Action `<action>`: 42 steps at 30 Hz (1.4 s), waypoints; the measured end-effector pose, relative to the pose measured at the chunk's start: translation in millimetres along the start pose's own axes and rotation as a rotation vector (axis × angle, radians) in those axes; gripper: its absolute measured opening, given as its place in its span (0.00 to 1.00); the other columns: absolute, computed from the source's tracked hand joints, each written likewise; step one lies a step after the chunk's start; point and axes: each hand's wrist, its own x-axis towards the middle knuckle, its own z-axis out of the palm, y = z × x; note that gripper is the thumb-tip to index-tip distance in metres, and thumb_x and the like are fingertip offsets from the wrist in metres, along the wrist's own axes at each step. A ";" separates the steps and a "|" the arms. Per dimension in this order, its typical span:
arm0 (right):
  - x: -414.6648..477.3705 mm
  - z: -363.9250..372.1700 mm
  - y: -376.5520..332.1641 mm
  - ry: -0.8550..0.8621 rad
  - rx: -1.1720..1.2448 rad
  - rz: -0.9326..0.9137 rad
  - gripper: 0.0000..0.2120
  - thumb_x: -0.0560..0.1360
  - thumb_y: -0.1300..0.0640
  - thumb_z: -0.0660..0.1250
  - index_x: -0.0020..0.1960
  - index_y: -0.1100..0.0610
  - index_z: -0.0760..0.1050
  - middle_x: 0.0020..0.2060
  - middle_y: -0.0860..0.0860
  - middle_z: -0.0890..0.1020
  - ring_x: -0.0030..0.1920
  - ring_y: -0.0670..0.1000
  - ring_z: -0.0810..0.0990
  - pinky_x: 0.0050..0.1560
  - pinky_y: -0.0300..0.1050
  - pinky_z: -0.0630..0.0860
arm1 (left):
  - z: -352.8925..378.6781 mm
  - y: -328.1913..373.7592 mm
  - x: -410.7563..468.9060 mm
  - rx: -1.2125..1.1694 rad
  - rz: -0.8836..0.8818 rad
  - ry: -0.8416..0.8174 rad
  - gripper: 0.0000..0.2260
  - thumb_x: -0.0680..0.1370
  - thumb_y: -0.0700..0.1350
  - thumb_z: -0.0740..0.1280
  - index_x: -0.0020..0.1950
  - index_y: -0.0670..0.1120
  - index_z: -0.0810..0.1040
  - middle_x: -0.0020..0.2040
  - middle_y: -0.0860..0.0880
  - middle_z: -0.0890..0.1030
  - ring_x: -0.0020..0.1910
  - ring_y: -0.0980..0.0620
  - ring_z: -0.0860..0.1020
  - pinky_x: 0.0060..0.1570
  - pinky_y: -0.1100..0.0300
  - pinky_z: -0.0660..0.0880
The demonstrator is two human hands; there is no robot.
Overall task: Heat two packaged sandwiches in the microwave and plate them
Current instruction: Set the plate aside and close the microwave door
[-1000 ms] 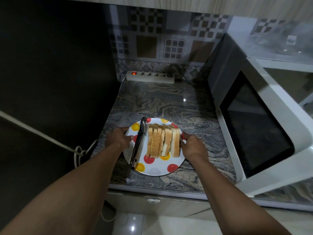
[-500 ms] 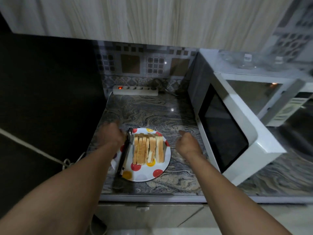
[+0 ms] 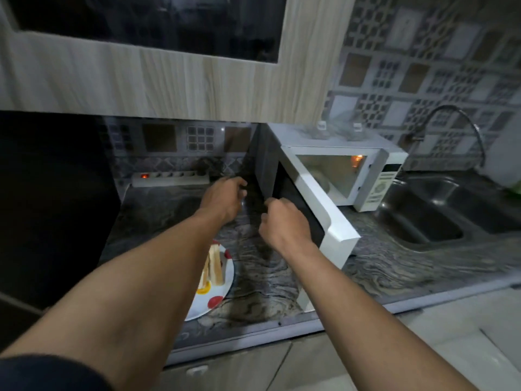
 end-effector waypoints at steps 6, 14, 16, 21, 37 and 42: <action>-3.0 -24.8 16.9 0.271 -0.189 -0.062 0.25 0.73 0.62 0.65 0.71 0.58 0.69 0.61 0.57 0.73 0.63 0.60 0.68 0.58 0.55 0.69 | 15.6 73.5 32.3 -0.260 0.111 -0.154 0.19 0.77 0.56 0.59 0.64 0.50 0.77 0.63 0.44 0.77 0.61 0.41 0.76 0.63 0.44 0.72; 6.9 -22.3 68.1 0.176 -0.325 0.177 0.29 0.81 0.62 0.56 0.80 0.62 0.50 0.78 0.61 0.56 0.79 0.61 0.47 0.76 0.64 0.52 | 51.4 115.3 50.9 0.027 0.479 -0.195 0.21 0.84 0.53 0.51 0.77 0.52 0.64 0.77 0.50 0.64 0.77 0.48 0.60 0.73 0.52 0.62; 10.1 -26.9 82.0 0.104 -0.357 0.195 0.30 0.82 0.62 0.52 0.81 0.62 0.45 0.80 0.60 0.51 0.80 0.60 0.44 0.76 0.66 0.47 | 58.4 118.0 54.6 0.087 0.502 -0.217 0.22 0.84 0.54 0.47 0.77 0.52 0.63 0.78 0.50 0.62 0.78 0.48 0.57 0.74 0.50 0.59; 19.7 -38.0 129.2 0.102 -0.437 0.180 0.29 0.85 0.49 0.43 0.81 0.59 0.38 0.81 0.59 0.47 0.80 0.59 0.41 0.76 0.67 0.43 | 78.0 127.6 57.3 0.211 0.505 -0.211 0.25 0.83 0.59 0.42 0.80 0.54 0.56 0.80 0.48 0.54 0.80 0.49 0.48 0.77 0.46 0.46; 146.7 -63.9 309.7 0.233 -0.515 -0.194 0.31 0.82 0.41 0.38 0.81 0.54 0.49 0.79 0.58 0.56 0.80 0.58 0.50 0.76 0.67 0.43 | 188.9 197.7 105.7 0.373 0.297 0.251 0.27 0.83 0.58 0.42 0.79 0.48 0.59 0.80 0.42 0.51 0.80 0.44 0.45 0.76 0.41 0.45; 195.0 -68.1 345.5 0.222 -0.503 -0.360 0.29 0.85 0.42 0.42 0.82 0.53 0.43 0.80 0.58 0.52 0.80 0.58 0.46 0.75 0.67 0.38 | 208.5 220.6 125.5 0.416 0.159 0.277 0.28 0.82 0.59 0.39 0.80 0.50 0.55 0.81 0.44 0.48 0.79 0.46 0.41 0.76 0.42 0.40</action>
